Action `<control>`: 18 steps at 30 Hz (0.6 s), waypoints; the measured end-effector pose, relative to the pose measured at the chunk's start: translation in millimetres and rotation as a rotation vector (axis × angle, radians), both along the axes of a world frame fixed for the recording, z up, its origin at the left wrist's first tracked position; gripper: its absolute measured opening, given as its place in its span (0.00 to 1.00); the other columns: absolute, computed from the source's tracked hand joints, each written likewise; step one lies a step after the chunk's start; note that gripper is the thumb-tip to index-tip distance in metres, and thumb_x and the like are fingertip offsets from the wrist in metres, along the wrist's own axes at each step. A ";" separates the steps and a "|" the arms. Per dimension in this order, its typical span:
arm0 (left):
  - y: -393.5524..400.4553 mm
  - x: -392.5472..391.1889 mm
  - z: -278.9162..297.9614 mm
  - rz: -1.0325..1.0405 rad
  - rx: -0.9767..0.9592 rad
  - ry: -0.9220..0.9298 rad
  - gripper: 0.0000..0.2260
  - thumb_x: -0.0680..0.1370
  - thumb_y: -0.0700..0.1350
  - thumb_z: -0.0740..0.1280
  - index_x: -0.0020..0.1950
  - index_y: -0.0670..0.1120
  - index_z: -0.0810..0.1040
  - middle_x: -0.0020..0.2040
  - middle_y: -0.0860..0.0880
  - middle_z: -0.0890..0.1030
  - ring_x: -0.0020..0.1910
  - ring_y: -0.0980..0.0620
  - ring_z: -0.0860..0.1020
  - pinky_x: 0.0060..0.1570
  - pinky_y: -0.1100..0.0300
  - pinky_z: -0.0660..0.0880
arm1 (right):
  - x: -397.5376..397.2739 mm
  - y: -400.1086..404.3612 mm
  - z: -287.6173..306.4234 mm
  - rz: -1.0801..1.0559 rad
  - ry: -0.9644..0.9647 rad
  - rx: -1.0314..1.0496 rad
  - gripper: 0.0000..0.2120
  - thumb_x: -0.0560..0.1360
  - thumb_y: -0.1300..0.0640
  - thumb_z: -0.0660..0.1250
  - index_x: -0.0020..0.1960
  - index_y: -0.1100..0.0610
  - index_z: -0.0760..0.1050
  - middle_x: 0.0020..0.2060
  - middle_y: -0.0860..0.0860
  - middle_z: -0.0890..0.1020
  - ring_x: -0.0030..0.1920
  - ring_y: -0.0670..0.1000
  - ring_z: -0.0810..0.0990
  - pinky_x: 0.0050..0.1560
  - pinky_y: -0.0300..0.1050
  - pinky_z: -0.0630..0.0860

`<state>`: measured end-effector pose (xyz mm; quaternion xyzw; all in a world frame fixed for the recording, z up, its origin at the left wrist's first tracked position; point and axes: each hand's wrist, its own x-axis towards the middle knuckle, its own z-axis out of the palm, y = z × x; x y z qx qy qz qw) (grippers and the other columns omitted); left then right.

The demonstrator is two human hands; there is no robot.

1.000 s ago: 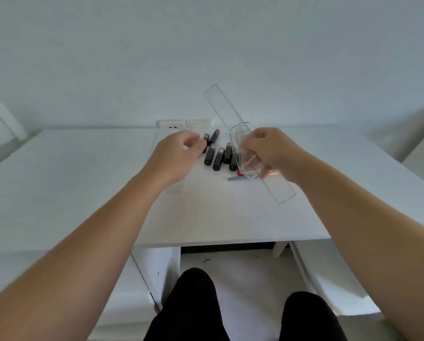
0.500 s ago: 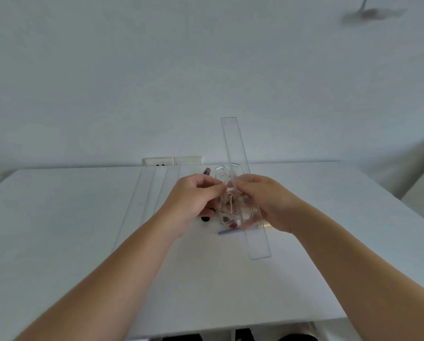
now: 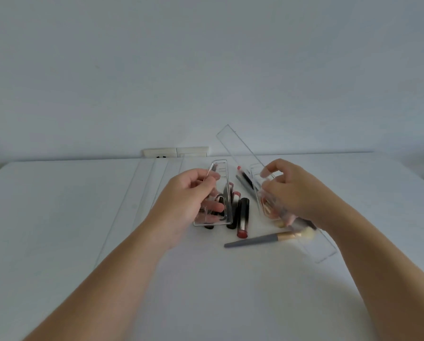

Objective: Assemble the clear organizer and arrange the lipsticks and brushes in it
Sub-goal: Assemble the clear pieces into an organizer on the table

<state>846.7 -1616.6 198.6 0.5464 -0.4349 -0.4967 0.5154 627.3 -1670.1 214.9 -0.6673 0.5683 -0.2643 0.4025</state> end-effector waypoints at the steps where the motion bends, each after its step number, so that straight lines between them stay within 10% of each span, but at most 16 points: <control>1: 0.1 -0.1 -1.0 0.017 -0.002 -0.014 0.08 0.83 0.43 0.65 0.52 0.49 0.85 0.37 0.52 0.81 0.34 0.51 0.83 0.33 0.56 0.81 | 0.7 2.4 0.4 0.023 0.058 -0.060 0.06 0.79 0.55 0.60 0.51 0.45 0.74 0.34 0.52 0.85 0.22 0.53 0.79 0.27 0.47 0.78; 8: -2.8 -1.1 0.5 -0.027 0.087 0.067 0.20 0.69 0.61 0.78 0.49 0.45 0.84 0.37 0.50 0.76 0.27 0.55 0.74 0.26 0.61 0.71 | 4.5 8.1 -4.5 0.023 0.358 -0.292 0.10 0.81 0.45 0.59 0.54 0.43 0.78 0.32 0.43 0.81 0.32 0.44 0.78 0.35 0.43 0.73; 13: -1.8 -5.5 4.2 -0.031 0.060 0.139 0.22 0.59 0.55 0.77 0.47 0.44 0.86 0.33 0.50 0.71 0.27 0.54 0.68 0.24 0.61 0.65 | 6.7 10.9 -5.5 0.041 0.414 -0.329 0.11 0.81 0.48 0.58 0.52 0.45 0.79 0.37 0.43 0.79 0.37 0.44 0.76 0.33 0.42 0.67; 18: -5.7 -0.6 7.3 0.068 -0.025 0.153 0.18 0.62 0.59 0.67 0.41 0.49 0.88 0.36 0.50 0.80 0.36 0.53 0.79 0.42 0.54 0.74 | 6.4 15.6 -1.6 0.014 0.411 -0.410 0.10 0.81 0.48 0.58 0.50 0.47 0.78 0.40 0.44 0.81 0.42 0.48 0.78 0.38 0.46 0.75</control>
